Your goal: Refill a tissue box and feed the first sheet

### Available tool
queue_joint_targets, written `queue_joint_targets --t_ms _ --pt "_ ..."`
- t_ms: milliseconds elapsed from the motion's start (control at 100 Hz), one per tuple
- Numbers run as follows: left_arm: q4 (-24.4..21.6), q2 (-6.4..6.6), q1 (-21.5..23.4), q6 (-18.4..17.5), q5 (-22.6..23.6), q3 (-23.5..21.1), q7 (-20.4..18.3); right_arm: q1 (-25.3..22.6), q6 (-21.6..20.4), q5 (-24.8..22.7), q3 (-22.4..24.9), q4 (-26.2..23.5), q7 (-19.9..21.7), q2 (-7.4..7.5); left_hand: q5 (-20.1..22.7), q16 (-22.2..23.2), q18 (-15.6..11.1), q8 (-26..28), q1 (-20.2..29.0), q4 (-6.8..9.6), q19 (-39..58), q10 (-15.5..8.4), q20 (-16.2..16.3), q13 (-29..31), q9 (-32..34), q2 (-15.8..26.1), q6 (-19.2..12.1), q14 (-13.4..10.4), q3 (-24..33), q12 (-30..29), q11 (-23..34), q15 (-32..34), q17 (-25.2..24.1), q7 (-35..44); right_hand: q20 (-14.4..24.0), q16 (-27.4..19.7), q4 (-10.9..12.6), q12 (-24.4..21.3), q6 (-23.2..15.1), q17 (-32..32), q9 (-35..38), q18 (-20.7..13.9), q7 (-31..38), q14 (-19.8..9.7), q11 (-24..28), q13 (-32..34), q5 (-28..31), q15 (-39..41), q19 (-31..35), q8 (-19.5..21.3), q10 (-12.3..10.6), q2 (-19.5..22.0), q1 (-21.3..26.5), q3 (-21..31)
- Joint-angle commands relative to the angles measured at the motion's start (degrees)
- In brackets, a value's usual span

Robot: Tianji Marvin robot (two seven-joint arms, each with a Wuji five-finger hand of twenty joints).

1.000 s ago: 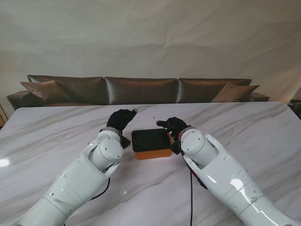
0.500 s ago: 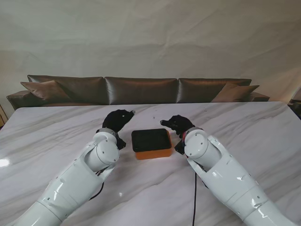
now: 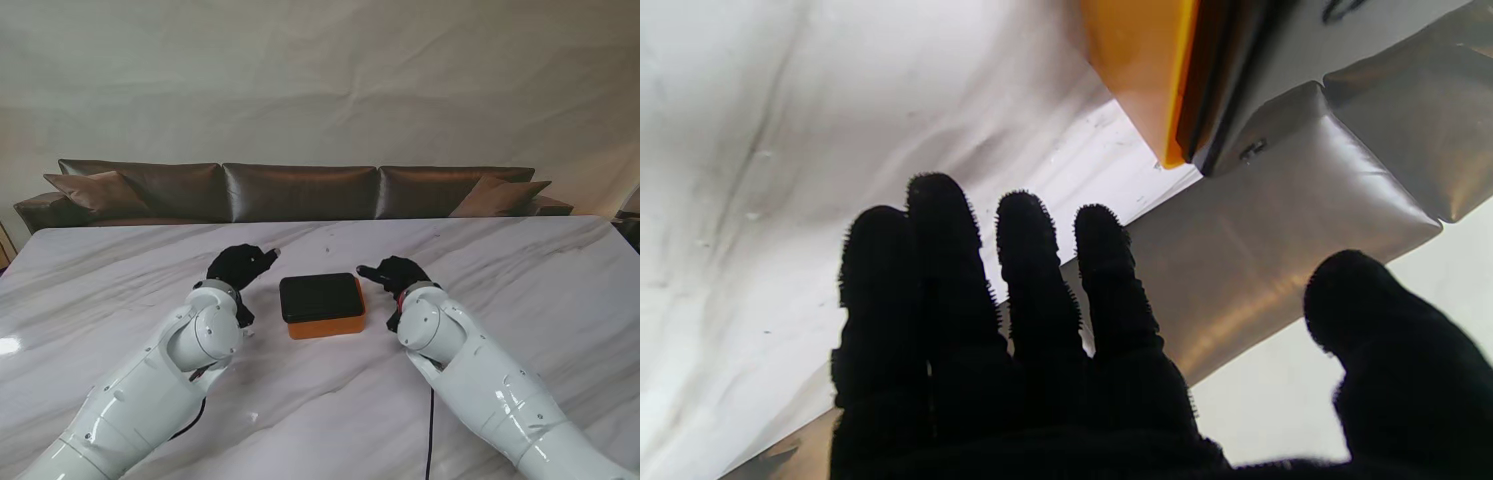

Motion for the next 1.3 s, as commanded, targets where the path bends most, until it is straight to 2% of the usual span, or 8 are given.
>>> queue_joint_targets --t_ms 0,210,440,760,1290 --pt "1.42 -0.11 -0.74 -0.67 -0.44 0.64 -1.08 -0.05 0.27 0.31 -0.34 0.76 0.99 -0.33 2.37 1.38 -8.57 0.64 -2.00 -1.43 2.67 -1.58 1.15 2.11 1.36 1.62 -1.65 2.37 -1.88 1.13 1.84 1.63 -1.00 0.29 1.25 0.99 -1.55 1.32 -1.68 -0.02 1.93 0.50 -0.56 0.68 1.24 1.41 1.31 1.91 2.35 0.56 -1.09 2.68 -2.87 -0.96" --pt "4.97 -0.69 -3.00 -2.66 -2.26 2.34 -1.33 -0.90 0.18 2.17 -0.32 0.24 0.97 -0.62 7.11 2.51 -7.98 -1.79 -2.66 -2.57 2.71 -1.45 1.85 1.63 1.59 3.00 -1.67 2.58 -3.20 1.91 1.93 1.49 -2.14 -1.71 1.76 1.53 -2.51 1.73 -0.88 0.07 3.10 1.07 -1.70 1.20 0.88 1.88 2.97 2.35 2.63 0.67 -0.39 3.71 -3.98 -1.12" --pt "7.83 -1.03 -4.90 -3.95 -3.72 4.13 -2.59 -1.98 0.41 2.82 -0.74 -1.11 2.32 -0.32 9.26 2.72 -7.70 -3.71 -3.67 -3.52 2.26 -1.37 2.23 0.89 1.38 4.57 -1.33 2.77 -4.63 2.00 1.75 1.14 -3.28 -3.25 1.97 1.67 -2.99 1.84 -0.38 0.25 3.66 1.33 -2.68 1.44 0.39 2.17 3.69 2.25 2.57 0.85 -0.16 4.15 -4.14 -1.17" --pt "10.36 -1.88 -5.86 -5.70 -6.28 5.54 -2.61 -3.34 0.40 4.43 -0.66 -2.38 2.40 -0.49 9.90 2.89 -7.38 -5.43 -3.97 -4.16 1.79 -1.26 2.78 0.14 1.03 5.61 -0.94 2.91 -6.02 2.02 1.58 0.87 -4.34 -4.55 2.07 1.72 -3.23 1.86 0.07 0.33 4.05 1.46 -3.47 1.54 0.05 2.36 4.18 2.04 2.46 1.14 0.11 4.04 -3.52 -1.19" --pt "18.25 -4.25 -9.89 -11.84 -10.83 8.64 -1.73 -6.45 0.90 4.88 -0.48 -6.88 1.58 -0.47 9.24 3.14 -7.53 -6.46 -3.25 -4.36 0.87 -1.42 3.29 -1.22 -0.19 5.70 -1.50 2.55 -6.54 2.09 1.31 0.56 -5.86 -5.47 1.96 1.69 -3.23 1.84 0.77 0.71 4.45 1.73 -4.03 1.86 0.01 2.75 4.53 1.94 2.27 1.53 0.56 3.77 -2.56 -1.35"
